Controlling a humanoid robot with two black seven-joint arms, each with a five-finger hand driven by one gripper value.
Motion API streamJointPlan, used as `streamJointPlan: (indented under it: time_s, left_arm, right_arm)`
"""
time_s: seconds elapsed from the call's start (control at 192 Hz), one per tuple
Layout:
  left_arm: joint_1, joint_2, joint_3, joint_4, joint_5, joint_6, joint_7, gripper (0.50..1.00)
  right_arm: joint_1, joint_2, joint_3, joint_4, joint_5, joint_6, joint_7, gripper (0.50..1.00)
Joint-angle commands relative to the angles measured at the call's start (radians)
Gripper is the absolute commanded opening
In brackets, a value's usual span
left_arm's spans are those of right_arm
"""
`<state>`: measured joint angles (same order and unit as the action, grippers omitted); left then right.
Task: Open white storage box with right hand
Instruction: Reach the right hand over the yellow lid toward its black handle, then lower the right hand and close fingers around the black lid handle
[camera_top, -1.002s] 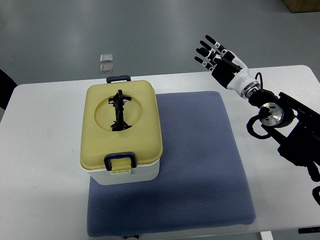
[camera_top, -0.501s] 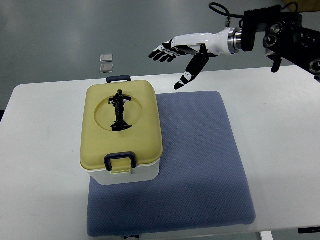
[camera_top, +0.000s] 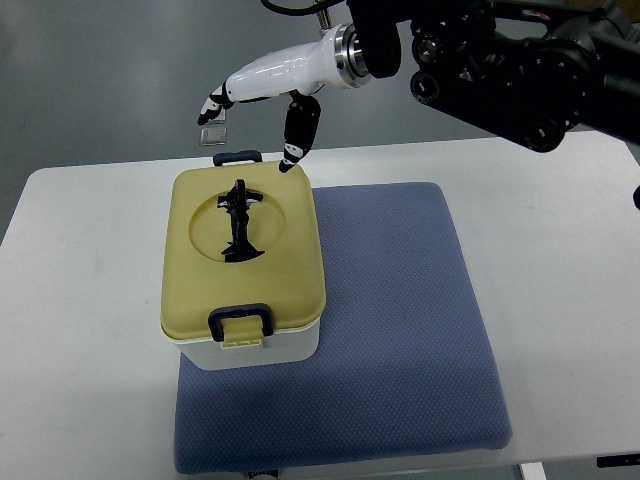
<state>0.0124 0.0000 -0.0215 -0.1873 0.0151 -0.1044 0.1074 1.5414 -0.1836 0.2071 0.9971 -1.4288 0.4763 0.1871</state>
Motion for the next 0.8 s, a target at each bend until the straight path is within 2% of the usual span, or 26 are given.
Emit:
streamJointPlan:
  time_s: [0.0, 0.209, 0.793]
  left_arm:
    - [0.0, 0.0, 0.0, 0.0, 0.0, 0.0, 0.0, 1.0]
    - [0.001, 0.0, 0.0, 0.002, 0.0, 0.0, 0.0, 1.0]
    - [0.0, 0.0, 0.0, 0.008, 0.0, 0.0, 0.0, 1.0]
  right_arm:
    - [-0.007, 0.012, 0.001, 0.0, -0.004, -0.016, 0.005, 0.924]
    - [-0.035, 0.021, 0.003, 0.0, -0.004, -0.025, 0.014, 0.924]
    - [-0.122, 0.038, 0.005, 0.014, 0.011, -0.11, 0.029, 0.913]
